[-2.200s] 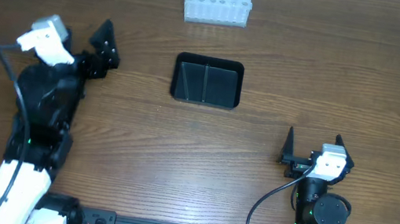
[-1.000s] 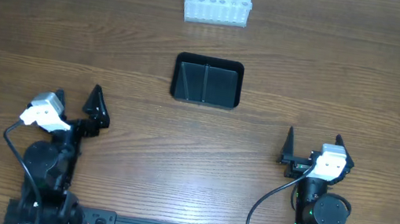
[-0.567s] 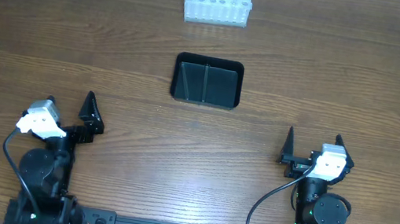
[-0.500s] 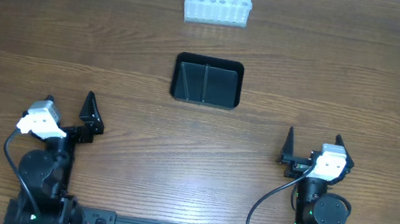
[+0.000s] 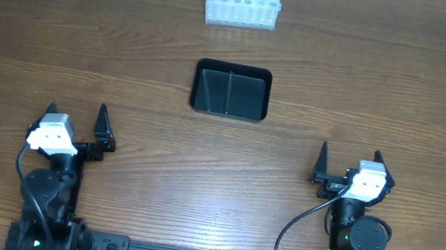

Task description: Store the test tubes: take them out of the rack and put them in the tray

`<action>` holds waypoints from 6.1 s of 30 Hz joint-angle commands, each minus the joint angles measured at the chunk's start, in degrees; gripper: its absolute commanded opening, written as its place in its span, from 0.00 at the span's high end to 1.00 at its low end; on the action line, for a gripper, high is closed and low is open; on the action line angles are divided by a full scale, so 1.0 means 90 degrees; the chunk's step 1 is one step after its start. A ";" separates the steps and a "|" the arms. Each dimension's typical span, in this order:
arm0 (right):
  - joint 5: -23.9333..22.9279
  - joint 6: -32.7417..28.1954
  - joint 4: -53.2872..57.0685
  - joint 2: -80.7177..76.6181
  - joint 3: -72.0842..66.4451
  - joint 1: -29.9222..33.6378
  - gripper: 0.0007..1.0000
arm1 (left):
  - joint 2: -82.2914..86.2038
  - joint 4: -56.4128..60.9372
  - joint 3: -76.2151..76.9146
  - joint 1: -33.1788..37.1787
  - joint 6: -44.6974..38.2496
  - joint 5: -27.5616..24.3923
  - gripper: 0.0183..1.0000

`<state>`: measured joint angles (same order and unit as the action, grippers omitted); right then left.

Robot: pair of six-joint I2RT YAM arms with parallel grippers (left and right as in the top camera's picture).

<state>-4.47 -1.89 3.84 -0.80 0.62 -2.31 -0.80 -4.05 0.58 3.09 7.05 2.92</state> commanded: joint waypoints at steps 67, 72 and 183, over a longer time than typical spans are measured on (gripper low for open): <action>0.0039 0.0015 0.1161 -0.0073 0.1107 -0.0041 0.01 | 0.0070 -0.0010 -0.0027 0.0027 -0.0593 -0.0158 0.00; 0.0046 0.0017 0.2227 -0.0692 0.2497 -0.0041 0.01 | 0.0070 -0.0010 -0.0029 0.0027 -0.0590 -0.0158 0.00; -0.2414 0.1350 0.1440 -1.5033 1.2568 -0.2535 0.26 | 0.0070 -0.0010 -0.0027 0.0027 -0.0590 -0.0158 0.00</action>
<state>-25.87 10.31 16.64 -134.89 112.20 -24.60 -0.62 -4.10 0.58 3.09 2.57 1.89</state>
